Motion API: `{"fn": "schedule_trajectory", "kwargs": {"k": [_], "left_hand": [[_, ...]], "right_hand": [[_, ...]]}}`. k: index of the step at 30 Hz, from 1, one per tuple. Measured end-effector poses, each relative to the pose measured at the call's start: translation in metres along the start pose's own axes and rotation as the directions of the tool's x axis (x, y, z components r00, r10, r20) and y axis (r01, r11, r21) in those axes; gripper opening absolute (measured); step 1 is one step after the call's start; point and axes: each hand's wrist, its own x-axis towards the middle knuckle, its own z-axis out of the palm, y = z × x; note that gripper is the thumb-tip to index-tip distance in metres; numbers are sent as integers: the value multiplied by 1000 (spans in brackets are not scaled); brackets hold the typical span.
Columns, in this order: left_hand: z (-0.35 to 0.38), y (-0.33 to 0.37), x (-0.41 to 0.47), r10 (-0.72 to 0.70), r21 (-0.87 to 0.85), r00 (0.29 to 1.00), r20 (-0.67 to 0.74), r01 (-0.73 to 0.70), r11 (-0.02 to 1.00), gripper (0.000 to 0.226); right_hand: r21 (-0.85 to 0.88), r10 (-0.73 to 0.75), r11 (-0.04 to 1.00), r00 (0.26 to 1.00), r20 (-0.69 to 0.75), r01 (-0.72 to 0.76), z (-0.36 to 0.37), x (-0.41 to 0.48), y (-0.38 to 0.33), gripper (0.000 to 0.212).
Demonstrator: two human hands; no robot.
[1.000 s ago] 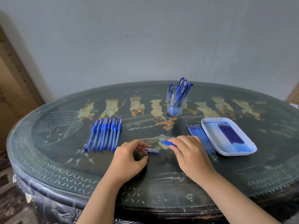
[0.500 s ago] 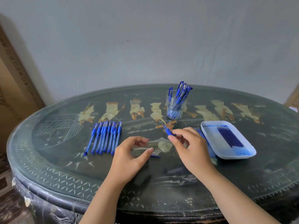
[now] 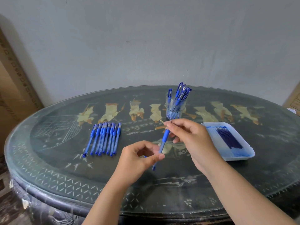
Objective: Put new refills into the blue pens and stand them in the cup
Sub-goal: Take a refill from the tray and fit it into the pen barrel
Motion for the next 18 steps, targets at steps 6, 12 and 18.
{"fn": "schedule_trajectory", "kwargs": {"k": [6, 12, 18], "left_hand": [[-3, 2, 0, -15, 58, 1000, 8, 14, 998, 22], [-7, 4, -2, -30, 47, 999, 11, 29, 998, 16], [-15, 3, 0, -72, -104, 985, -156, 57, 993, 14]], "right_hand": [[49, -58, 997, 994, -89, 62, -11, 15, -30, 12], [140, -89, 983, 979, -181, 116, -27, 40, -67, 18], [-13, 13, 1000, 984, -179, -16, -45, 63, -72, 27]]}}
